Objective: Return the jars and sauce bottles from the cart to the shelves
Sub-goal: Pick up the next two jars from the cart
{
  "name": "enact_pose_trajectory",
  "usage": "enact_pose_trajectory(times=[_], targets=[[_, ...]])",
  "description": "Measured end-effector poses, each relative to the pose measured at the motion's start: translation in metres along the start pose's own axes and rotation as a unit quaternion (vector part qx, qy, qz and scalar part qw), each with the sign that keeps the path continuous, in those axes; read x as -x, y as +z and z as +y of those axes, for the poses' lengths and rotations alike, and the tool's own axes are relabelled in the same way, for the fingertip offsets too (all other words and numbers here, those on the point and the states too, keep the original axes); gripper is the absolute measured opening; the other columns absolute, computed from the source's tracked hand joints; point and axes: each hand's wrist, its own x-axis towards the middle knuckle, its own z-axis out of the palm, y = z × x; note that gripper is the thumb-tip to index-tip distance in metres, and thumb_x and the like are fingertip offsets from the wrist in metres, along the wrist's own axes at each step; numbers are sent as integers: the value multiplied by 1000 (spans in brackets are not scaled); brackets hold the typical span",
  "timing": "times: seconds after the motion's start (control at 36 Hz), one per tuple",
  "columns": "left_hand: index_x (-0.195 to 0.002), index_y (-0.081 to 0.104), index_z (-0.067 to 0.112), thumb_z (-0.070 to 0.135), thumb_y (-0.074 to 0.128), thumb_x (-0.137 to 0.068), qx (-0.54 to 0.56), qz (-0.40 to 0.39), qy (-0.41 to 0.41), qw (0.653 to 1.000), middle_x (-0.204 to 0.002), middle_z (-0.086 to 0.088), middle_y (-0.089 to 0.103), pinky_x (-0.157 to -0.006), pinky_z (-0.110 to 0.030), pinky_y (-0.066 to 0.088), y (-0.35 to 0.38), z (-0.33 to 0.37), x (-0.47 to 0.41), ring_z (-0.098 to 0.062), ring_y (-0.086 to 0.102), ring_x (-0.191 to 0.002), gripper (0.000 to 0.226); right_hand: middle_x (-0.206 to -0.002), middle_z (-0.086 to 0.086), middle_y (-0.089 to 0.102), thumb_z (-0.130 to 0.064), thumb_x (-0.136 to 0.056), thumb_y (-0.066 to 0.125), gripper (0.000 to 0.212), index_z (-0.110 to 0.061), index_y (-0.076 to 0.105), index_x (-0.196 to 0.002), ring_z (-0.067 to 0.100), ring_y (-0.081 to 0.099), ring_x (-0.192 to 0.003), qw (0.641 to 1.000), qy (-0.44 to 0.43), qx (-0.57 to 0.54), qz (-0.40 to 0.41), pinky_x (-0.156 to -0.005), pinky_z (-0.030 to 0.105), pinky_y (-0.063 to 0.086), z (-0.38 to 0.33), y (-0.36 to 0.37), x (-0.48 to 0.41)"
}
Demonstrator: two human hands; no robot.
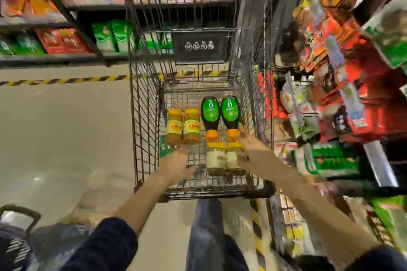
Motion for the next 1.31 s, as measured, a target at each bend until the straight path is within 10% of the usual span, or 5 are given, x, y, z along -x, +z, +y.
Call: enact_pose_trajectory(times=[0.11, 0.28, 0.42, 0.69, 1.31], targets=[[-129, 46, 13, 54, 50, -86, 13, -34, -12, 999, -126, -10, 54, -89, -38, 49, 27, 7, -49, -29, 56, -113, 60, -130, 11, 53, -27, -97, 42, 36, -1, 56, -118, 22, 48, -118, 999, 17, -10, -29, -72, 21, 21, 22, 16, -28], [-137, 35, 15, 49, 59, -84, 109, -107, -71, 986, -126, -7, 57, -79, -24, 43, 65, 26, -102, -26, 55, -114, 68, -140, 9, 44, -20, -91, 49, 41, -10, 51, -130, 29, 41, -127, 999, 13, -36, -25, -97, 34, 39, 38, 37, -64], [-135, 25, 21, 57, 70, -67, 182, -88, -117, 972, -124, -9, 55, -93, -42, 48, 88, 34, -126, -32, 55, -113, 89, -139, 12, 42, -15, -90, 50, 44, -6, 45, -133, 34, 43, -124, 998, 27, -52, -12, -98, 38, 39, 41, 49, -76], [-138, 21, 8, 33, 75, -74, 300, -90, -149, 938, -122, -6, 51, -89, -23, 42, 109, 39, -147, -31, 51, -117, 87, -131, 10, 45, -21, -83, 59, 60, -15, 33, -137, 33, 53, -114, 992, 98, -84, -14, -89, 43, 50, 45, 78, -103], [-134, 29, 24, 47, 89, -34, 474, -97, -126, 866, -110, 8, 64, -98, -38, 45, 68, -26, -111, -16, 60, -107, 119, -131, 18, 48, -29, -83, 66, 77, 1, 22, -139, 33, 48, -121, 953, 257, -126, -98, -101, 41, 40, 67, 131, -150]])
